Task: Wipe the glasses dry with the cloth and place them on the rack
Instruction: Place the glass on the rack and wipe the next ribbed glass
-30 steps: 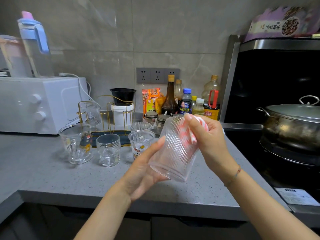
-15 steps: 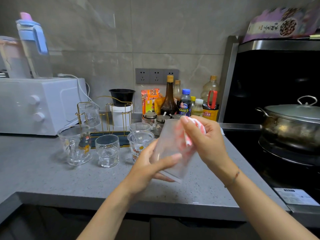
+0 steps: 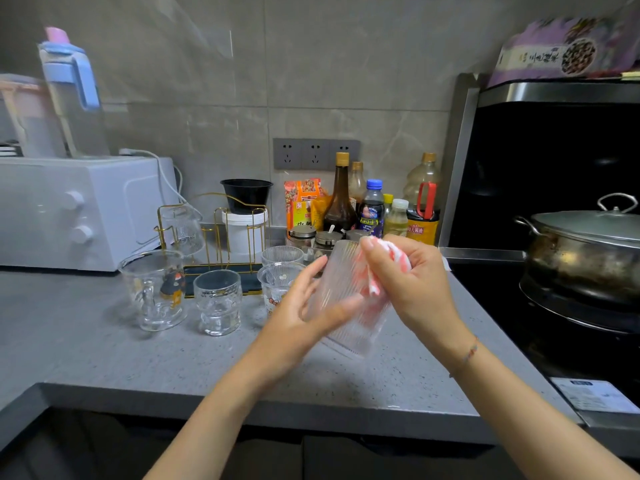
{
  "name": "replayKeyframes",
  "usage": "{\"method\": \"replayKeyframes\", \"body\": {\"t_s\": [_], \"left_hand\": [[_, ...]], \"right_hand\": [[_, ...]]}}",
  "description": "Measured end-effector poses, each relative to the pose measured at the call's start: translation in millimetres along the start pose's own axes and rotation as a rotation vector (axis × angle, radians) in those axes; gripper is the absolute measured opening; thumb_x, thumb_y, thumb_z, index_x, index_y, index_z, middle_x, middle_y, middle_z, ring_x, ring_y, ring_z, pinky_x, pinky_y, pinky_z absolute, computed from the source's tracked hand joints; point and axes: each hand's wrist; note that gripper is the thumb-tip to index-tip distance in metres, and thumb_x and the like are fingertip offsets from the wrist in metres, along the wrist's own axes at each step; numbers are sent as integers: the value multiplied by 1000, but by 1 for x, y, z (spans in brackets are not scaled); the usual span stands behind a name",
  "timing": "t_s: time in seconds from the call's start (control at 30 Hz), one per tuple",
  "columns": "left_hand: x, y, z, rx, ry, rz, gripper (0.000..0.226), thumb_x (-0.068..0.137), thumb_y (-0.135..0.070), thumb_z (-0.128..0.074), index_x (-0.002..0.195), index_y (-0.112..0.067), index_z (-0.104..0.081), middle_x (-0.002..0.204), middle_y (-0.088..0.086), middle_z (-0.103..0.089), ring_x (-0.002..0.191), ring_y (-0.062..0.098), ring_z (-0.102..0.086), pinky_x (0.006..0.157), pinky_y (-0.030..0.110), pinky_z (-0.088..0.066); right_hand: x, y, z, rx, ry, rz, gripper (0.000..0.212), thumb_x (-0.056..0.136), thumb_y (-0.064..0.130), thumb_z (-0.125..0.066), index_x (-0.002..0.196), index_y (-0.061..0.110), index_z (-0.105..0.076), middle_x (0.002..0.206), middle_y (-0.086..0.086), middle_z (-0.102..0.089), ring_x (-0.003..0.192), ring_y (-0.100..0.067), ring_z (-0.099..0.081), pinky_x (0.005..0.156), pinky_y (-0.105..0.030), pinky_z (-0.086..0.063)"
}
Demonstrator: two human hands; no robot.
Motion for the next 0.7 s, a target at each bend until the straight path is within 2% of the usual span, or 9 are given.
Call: {"method": "replayKeyframes", "body": {"t_s": [0.1,0.2,0.27,0.33,0.43,0.5,0.6,0.67,0.7], "left_hand": [[-3,2,-8,211,-88,-128,93,60,-56,-82,138,-50,-32,126,-33,-50,114,-16,-50,84,4,-45],[-2,5,-5,146,-101,-174,85,63,-47,-81,138,-38,-43,126,-20,-60,115,-4,-57,89,10,-47],[-2,3,-2,-46,-15,-140,74,64,-42,-79,133,-26,-54,123,-6,-67,113,9,-63,90,21,-52],[-5,1,-2,-355,84,-27,68,60,-42,-81,122,-18,-66,119,8,-70,105,22,-67,82,33,-57],[-6,1,-5,-846,253,189,76,54,-47,-88,118,-10,-69,124,22,-63,91,38,-69,63,40,-60],[-6,3,-6,-1022,324,257,80,55,-44,-89,121,-5,-66,128,27,-58,87,40,-68,58,39,-60],[-2,8,-4,-918,318,264,79,56,-50,-87,120,-8,-68,127,26,-61,95,44,-68,63,42,-60],[2,8,-1,-732,253,239,81,55,-59,-84,122,-16,-67,126,20,-64,105,44,-66,70,45,-59],[3,7,0,-622,217,212,86,53,-65,-82,125,-20,-65,126,15,-66,110,38,-65,74,45,-59]], "right_hand": [[-2,0,-5,18,2,-12,40,90,24,-58,56,4,-54,51,-5,-53,52,-9,-49,54,-18,-41],[-2,0,-8,18,6,6,44,92,22,-59,54,1,-53,50,-9,-54,50,-14,-51,55,-19,-41],[-2,1,-8,46,17,9,44,91,25,-62,53,7,-51,47,1,-49,48,-11,-47,53,-16,-39],[-1,1,-7,113,16,1,41,88,31,-61,56,9,-49,49,11,-44,48,-3,-40,52,-12,-35],[-2,0,-6,232,2,-61,38,85,38,-59,62,8,-55,53,9,-51,51,-3,-48,54,-12,-41],[-6,-1,-6,260,-17,-115,43,87,40,-61,68,2,-59,58,4,-57,55,-6,-55,55,-15,-47],[-9,-3,-5,247,-51,-165,41,89,37,-59,73,-1,-62,60,1,-61,56,-8,-59,57,-17,-50],[-7,-1,-1,237,-75,-169,36,88,34,-59,68,5,-63,59,0,-62,56,-8,-58,57,-17,-49],[-6,-1,1,211,-79,-155,36,88,33,-60,67,4,-63,59,-2,-61,56,-11,-58,56,-20,-49]]}}
Point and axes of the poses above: each hand's wrist, its own x-axis towards the middle knuckle, its own z-axis out of the back of the hand, y = z × x
